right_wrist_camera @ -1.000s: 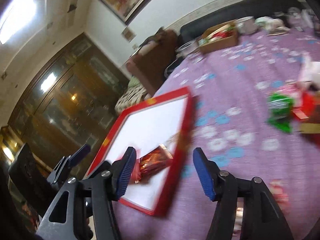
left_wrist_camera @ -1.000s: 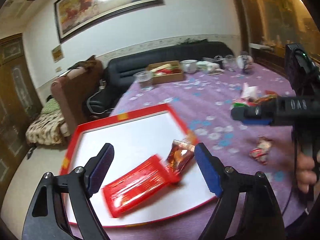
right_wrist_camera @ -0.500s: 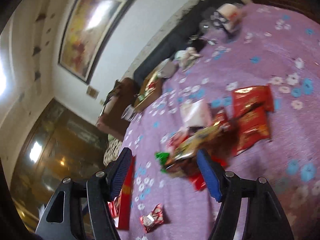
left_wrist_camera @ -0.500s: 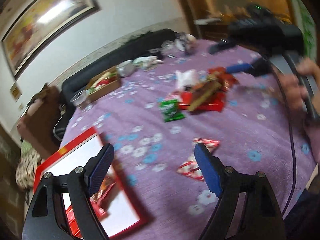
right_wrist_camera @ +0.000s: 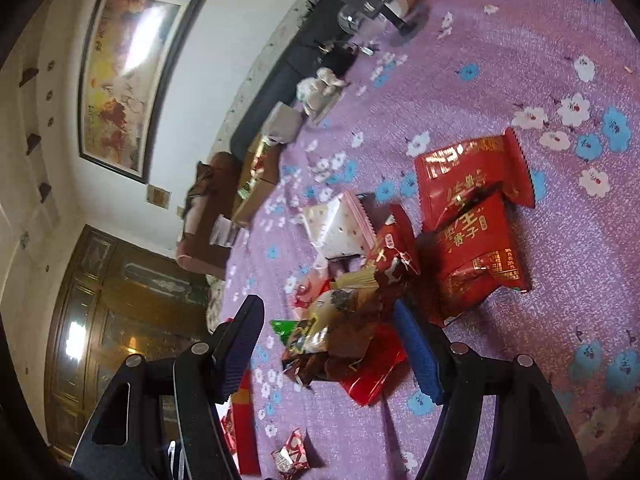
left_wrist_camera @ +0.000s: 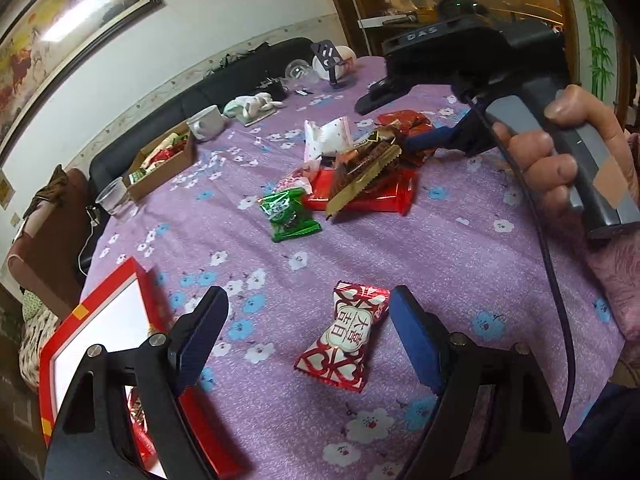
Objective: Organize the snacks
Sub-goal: 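Grasp the white-and-red wrapped candy with the left gripper, then drop the wrapped candy on the tray while the right gripper drops a gold packet there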
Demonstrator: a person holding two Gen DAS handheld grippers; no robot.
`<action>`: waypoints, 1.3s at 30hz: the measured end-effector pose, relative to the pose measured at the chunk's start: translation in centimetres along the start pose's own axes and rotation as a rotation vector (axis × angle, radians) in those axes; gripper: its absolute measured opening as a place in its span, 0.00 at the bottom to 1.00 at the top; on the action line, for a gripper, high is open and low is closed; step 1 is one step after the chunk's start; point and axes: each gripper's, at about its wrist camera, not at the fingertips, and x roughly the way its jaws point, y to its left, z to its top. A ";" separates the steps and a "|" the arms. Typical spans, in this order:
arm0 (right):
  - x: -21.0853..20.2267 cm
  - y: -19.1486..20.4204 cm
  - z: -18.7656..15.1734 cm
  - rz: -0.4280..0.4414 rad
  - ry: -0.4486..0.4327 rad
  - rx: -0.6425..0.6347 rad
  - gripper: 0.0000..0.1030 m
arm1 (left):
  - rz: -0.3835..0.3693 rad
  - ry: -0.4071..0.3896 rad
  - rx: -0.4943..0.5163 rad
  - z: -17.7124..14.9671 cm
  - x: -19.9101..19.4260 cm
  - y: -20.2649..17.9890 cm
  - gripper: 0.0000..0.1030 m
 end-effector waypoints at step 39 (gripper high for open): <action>0.8 2.3 -1.1 0.271 -0.001 -0.099 0.21 | -0.145 -0.048 -0.283 -0.7 -1.0 4.9 0.32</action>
